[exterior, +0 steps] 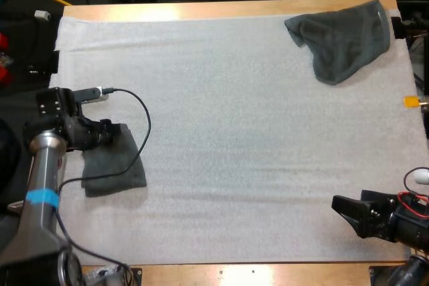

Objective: Pick towel from pile, fold and stack

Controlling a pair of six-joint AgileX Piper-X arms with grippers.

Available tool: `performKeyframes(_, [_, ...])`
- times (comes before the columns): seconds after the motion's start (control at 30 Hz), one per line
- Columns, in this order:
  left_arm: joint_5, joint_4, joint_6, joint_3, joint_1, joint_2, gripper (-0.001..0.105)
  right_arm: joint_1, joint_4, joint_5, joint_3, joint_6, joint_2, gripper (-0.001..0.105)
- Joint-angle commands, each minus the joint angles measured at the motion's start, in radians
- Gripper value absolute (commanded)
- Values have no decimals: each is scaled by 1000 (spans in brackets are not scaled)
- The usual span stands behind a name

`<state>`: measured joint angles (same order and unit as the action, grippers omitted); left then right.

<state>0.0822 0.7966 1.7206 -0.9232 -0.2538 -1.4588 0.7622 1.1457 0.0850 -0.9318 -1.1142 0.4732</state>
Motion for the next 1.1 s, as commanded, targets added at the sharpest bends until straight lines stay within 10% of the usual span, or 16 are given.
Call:
performKeyframes(0.0, [10,-19,9,-5,2,-16,65,0,-4,2,-2,-3,1,71])
performKeyframes(0.53, [57,-67,9,-6,2,-219,65,0,-4,-28,-2,40,1,71])
performKeyframes(1.07, [92,178,-20,-73,2,20,65,0,-4,-28,-2,34,1,71])
